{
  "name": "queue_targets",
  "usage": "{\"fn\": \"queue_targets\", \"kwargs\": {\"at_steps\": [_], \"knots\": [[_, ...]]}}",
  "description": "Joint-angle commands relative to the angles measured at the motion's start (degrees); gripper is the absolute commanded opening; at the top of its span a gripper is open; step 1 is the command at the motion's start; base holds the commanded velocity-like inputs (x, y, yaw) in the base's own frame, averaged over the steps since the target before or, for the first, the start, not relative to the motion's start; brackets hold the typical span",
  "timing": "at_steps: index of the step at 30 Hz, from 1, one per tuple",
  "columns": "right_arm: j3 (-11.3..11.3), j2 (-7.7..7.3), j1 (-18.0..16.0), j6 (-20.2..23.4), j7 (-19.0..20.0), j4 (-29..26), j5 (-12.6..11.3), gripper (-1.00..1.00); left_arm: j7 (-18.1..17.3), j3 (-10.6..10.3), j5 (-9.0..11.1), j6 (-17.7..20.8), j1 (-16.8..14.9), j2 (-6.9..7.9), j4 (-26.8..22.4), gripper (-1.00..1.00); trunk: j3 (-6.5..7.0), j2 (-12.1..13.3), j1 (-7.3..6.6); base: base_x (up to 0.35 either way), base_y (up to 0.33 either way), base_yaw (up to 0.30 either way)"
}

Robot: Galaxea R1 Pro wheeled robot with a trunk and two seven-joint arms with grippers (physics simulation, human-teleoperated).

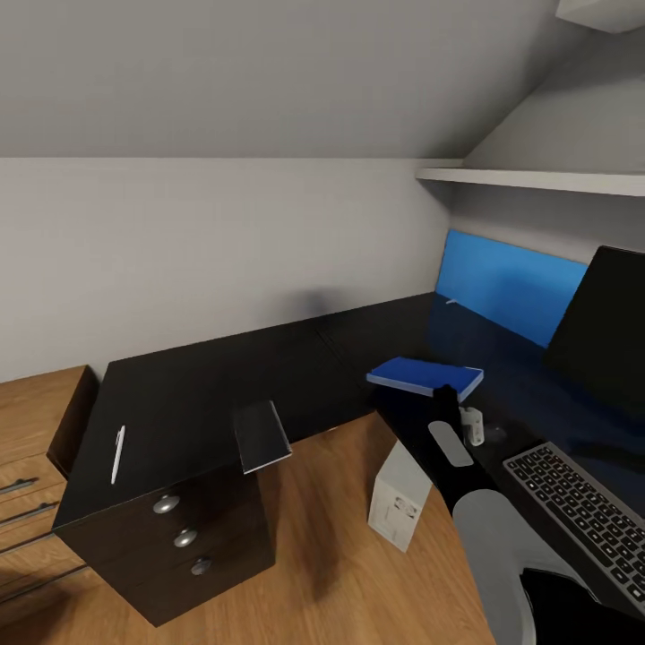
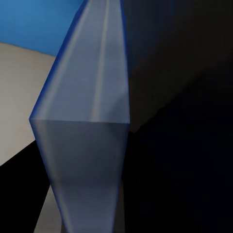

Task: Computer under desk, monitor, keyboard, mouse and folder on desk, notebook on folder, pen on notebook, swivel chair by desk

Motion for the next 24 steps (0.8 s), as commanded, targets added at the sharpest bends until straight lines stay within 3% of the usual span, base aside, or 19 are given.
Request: {"fn": "queue_targets", "kwargs": {"at_steps": [1, 24], "knots": [[-0.09, 0.02, -0.03, -0.11, -0.05, -0.07, -0.29, -1.0, 0.56, -0.55, -0.02, -0.17, 0.07, 0.05, -0.03, 1.0, -0.05, -0.03, 0.0, 0.0, 0.0, 0.0], [-0.09, -0.08, -0.03, -0.07, 0.24, -0.11, -0.22, -1.0, 0.56, -0.61, 0.35, -0.33, 0.41, -0.08, -0.02, 1.0, 0.86, -0.03, 0.0, 0.0, 0.0, 0.074]]}}
